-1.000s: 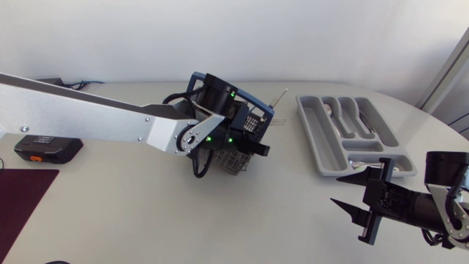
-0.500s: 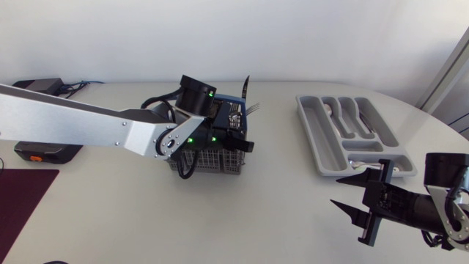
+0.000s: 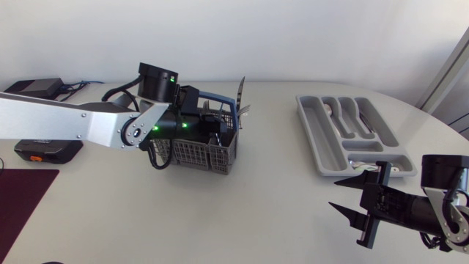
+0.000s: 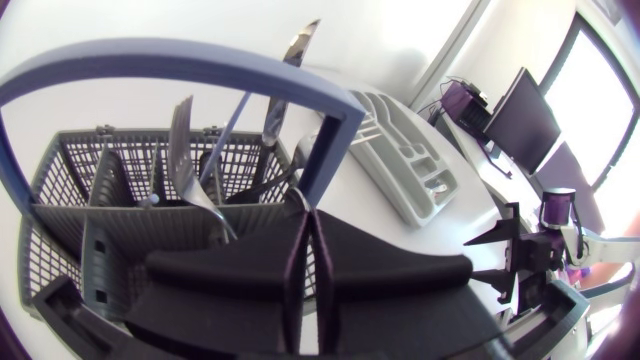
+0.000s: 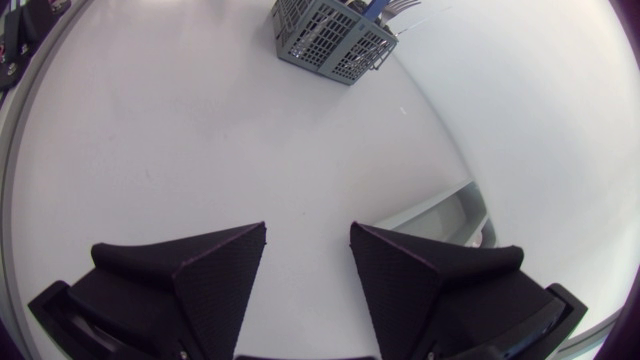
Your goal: Unload the cutlery basket into the drawer organizer.
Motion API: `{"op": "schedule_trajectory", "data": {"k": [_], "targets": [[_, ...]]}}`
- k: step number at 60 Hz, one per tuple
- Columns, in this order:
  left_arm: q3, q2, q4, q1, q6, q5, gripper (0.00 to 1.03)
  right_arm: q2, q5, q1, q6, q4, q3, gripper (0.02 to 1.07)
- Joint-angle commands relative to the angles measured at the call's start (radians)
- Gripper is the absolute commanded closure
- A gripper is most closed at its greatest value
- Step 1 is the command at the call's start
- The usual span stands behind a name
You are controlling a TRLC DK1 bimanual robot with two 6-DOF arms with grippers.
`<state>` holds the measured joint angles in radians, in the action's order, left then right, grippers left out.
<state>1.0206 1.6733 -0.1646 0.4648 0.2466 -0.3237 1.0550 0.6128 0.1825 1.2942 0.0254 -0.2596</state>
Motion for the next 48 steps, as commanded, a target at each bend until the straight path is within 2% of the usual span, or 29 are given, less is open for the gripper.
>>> {"op": "schedule_trajectory", "data": {"k": [1,11,31,48], "targets": [[-0.022,-0.038,-0.016,-0.023,0.042,-0.026,1.00,0.011,-0.007,-0.009,0.017,-0.005,0.020,0.44],[-0.025,-0.087,-0.016,-0.063,0.086,-0.081,1.00,0.010,-0.008,-0.012,0.014,-0.005,0.020,0.44],[0.007,-0.104,-0.018,-0.181,0.217,-0.298,1.00,0.011,-0.030,-0.037,0.005,-0.005,0.020,0.44],[0.039,-0.129,-0.016,-0.226,0.281,-0.423,1.00,0.002,-0.033,-0.046,-0.019,-0.005,0.011,0.44]]}}
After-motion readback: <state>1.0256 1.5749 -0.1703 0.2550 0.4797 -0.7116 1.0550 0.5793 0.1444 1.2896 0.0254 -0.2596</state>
